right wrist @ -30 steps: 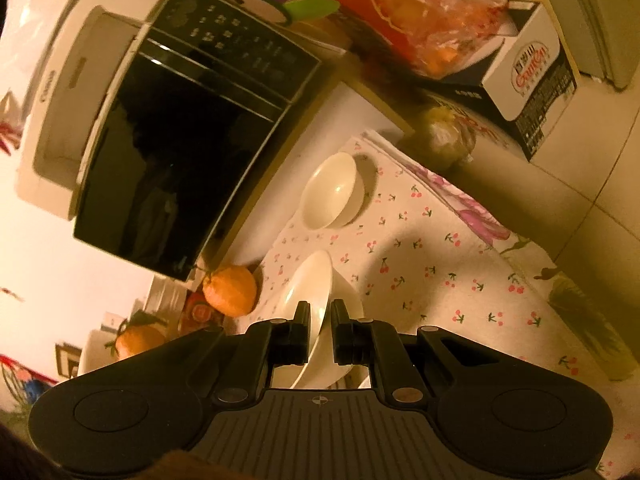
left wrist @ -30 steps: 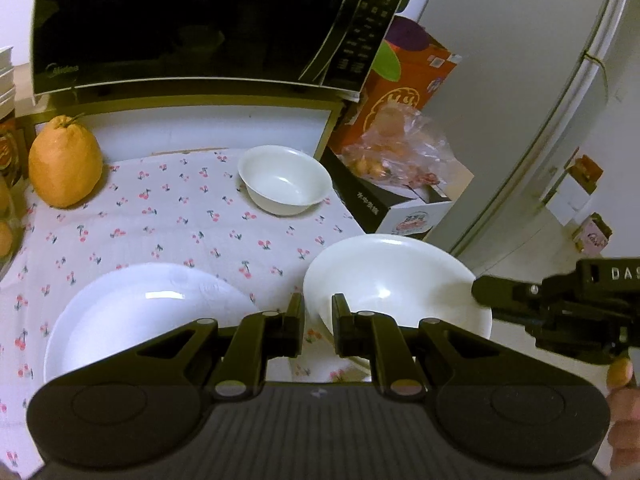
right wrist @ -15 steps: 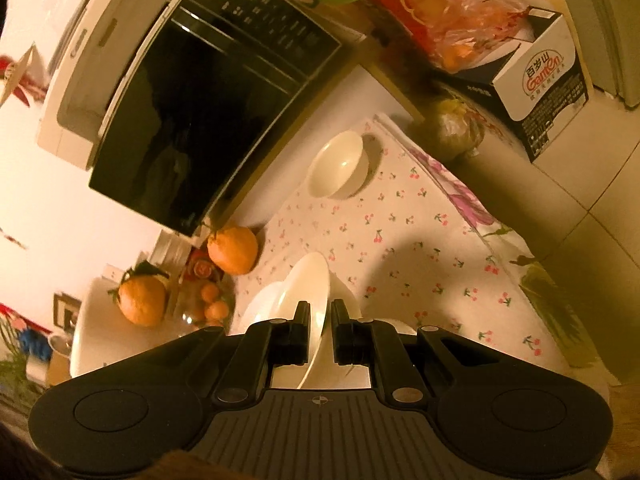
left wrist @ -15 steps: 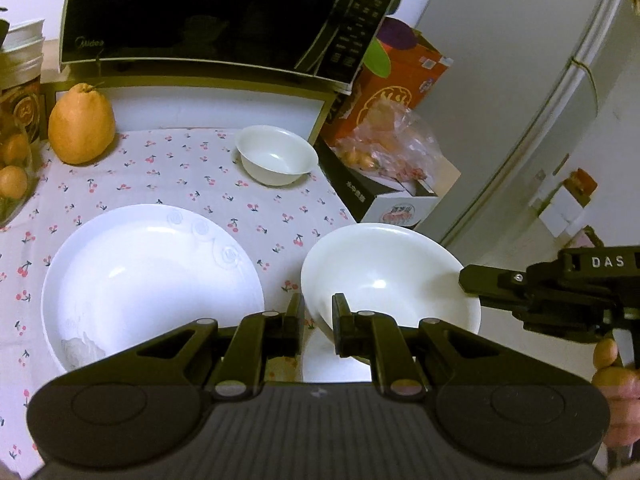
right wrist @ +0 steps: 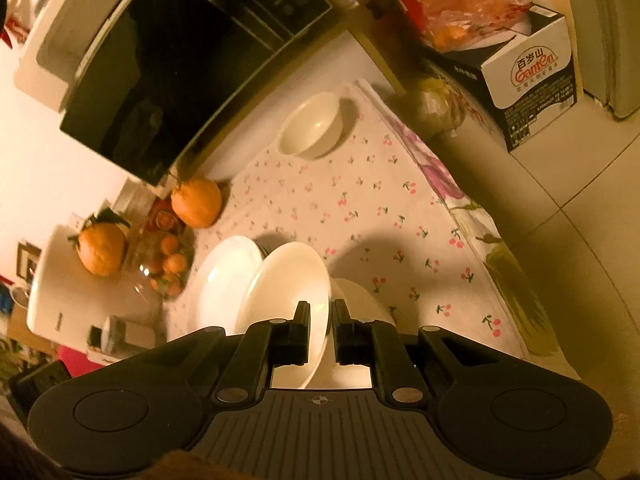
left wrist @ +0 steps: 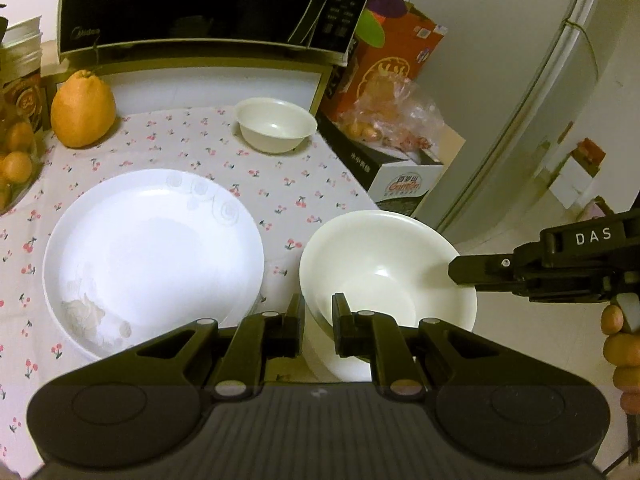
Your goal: Organize plates and bowls
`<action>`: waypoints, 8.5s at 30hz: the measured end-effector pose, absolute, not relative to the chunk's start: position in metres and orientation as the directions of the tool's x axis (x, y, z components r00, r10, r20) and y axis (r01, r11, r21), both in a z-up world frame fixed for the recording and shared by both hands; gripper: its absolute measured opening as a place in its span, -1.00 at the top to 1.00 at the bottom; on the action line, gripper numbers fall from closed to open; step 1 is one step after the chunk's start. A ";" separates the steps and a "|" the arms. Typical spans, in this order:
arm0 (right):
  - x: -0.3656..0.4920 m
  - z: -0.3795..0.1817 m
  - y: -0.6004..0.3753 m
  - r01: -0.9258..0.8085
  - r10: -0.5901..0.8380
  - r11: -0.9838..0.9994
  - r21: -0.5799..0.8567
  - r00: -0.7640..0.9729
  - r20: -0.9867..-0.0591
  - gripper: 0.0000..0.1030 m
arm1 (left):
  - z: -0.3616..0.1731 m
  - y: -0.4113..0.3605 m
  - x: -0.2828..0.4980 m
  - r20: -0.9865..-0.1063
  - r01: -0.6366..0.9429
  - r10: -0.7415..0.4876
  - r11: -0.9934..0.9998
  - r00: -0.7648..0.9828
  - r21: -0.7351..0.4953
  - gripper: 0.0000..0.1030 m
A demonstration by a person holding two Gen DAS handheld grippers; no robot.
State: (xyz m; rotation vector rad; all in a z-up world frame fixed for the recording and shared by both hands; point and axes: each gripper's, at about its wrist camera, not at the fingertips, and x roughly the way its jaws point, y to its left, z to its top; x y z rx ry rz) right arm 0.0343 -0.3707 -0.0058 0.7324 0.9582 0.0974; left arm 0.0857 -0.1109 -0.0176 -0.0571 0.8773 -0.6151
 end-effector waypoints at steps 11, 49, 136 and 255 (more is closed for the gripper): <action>0.038 -0.016 -0.360 0.243 0.332 0.824 0.512 0.525 -0.784 0.76 | -0.024 -0.112 0.084 -0.717 0.475 -0.518 0.831 0.468 -0.290 0.76; 0.046 -0.016 -0.346 0.232 0.227 0.902 0.364 0.463 -0.857 0.50 | -0.035 -0.119 0.083 -0.757 0.490 -0.477 0.839 0.447 -0.239 0.50; 0.270 -0.055 -0.400 0.343 0.329 0.697 0.629 0.626 -0.707 0.87 | -0.035 -0.170 0.318 -0.765 0.346 -0.392 0.909 0.511 -0.235 0.74; 0.032 -0.018 -0.345 0.299 0.268 0.847 0.440 0.475 -0.838 0.74 | -0.041 -0.118 0.069 -0.759 0.438 -0.511 0.836 0.404 -0.331 0.53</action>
